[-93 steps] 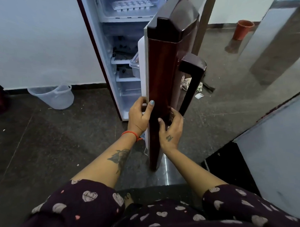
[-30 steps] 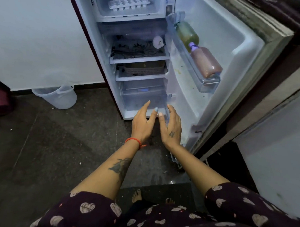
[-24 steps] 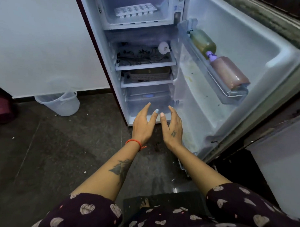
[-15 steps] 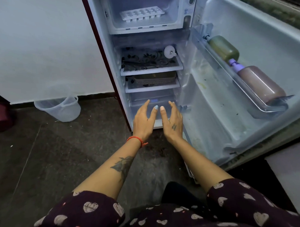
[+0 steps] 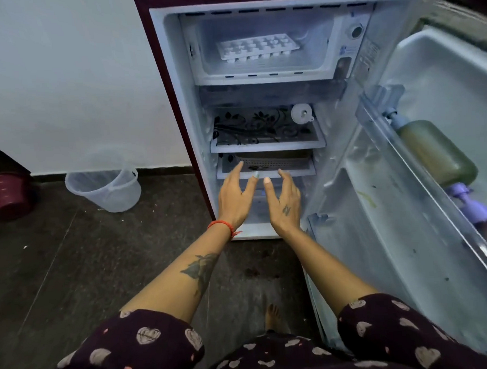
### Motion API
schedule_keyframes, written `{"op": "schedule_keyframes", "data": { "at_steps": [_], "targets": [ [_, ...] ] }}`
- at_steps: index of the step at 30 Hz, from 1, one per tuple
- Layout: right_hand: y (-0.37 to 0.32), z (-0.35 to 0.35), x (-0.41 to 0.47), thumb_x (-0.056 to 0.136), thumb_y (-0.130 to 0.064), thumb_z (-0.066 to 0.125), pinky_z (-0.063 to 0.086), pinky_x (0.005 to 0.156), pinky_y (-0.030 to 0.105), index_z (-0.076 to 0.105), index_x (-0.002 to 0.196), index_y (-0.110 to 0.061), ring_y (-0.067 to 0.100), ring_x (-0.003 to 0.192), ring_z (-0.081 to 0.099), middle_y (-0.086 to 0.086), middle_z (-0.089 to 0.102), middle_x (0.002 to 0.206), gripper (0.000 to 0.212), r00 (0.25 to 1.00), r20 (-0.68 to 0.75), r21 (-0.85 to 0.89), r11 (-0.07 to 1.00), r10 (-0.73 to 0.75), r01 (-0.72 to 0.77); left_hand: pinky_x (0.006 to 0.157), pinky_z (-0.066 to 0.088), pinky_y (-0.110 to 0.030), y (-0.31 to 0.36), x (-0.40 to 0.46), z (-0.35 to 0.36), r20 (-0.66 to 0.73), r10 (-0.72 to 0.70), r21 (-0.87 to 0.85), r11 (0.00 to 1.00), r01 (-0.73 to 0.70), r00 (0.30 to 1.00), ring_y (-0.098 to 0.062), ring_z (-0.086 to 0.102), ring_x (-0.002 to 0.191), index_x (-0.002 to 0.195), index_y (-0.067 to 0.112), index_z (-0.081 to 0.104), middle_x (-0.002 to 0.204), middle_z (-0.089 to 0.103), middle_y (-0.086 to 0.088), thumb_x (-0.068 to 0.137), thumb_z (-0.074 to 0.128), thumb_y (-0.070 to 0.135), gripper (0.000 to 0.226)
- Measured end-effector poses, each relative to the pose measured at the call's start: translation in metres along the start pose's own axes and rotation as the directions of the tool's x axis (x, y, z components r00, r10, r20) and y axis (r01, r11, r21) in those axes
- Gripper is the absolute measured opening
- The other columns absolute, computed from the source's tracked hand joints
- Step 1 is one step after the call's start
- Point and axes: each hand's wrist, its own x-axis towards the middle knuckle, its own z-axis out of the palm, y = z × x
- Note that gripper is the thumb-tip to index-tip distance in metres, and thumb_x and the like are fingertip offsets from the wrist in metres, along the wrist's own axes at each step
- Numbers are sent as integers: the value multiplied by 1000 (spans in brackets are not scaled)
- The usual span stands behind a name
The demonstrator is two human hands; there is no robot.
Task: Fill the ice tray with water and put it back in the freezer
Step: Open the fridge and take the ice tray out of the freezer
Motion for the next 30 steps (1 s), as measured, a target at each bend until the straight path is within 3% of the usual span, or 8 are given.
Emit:
{"op": "schedule_keyframes", "data": {
  "at_steps": [6, 13, 17, 23, 30],
  "targets": [
    [-11, 9, 67, 94, -54, 42, 23, 115, 40, 32, 146, -17, 23, 144, 21, 7, 28, 156, 64, 998, 28, 10, 999, -48, 48, 102, 24, -17, 11, 64, 12, -54, -35, -71, 997, 31, 998, -16, 32, 139, 147, 18, 30, 152, 33, -3, 96, 48, 40, 57],
    [-24, 17, 129, 95, -51, 44, 22, 117, 39, 31, 146, -17, 20, 145, 17, 5, 27, 156, 62, 998, -2, 17, 998, -66, 66, 113, 30, -30, 17, 127, 19, -82, -19, -114, 993, 10, 996, -16, 30, 140, 147, 17, 30, 153, 32, -3, 95, 50, 41, 61],
    [-38, 27, 170, 90, -59, 41, 23, 117, 39, 31, 146, -15, 21, 144, 20, 7, 29, 155, 72, 992, -63, -12, 994, -110, 109, 115, 31, -39, 22, 171, 17, -124, 45, -116, 992, -60, 991, -17, 28, 142, 147, 17, 29, 154, 30, -5, 93, 52, 43, 63],
    [-67, 38, 231, 91, -54, 47, 22, 113, 34, 33, 145, -10, 25, 143, 24, 12, 30, 154, 71, 971, -111, -96, 975, -213, 202, 112, 25, -27, 35, 243, 1, -192, 140, -75, 985, -156, 971, -19, 29, 140, 146, 16, 30, 153, 32, -7, 93, 55, 37, 63],
    [-88, 42, 308, 93, -46, 53, 25, 115, 39, 30, 147, -10, 28, 143, 22, 12, 26, 156, 68, 956, -148, -144, 962, -254, 233, 114, 29, -35, 43, 311, -10, -197, 156, -48, 984, -169, 968, -26, 31, 140, 147, 11, 27, 153, 30, -12, 94, 55, 30, 63]
  ]
}}
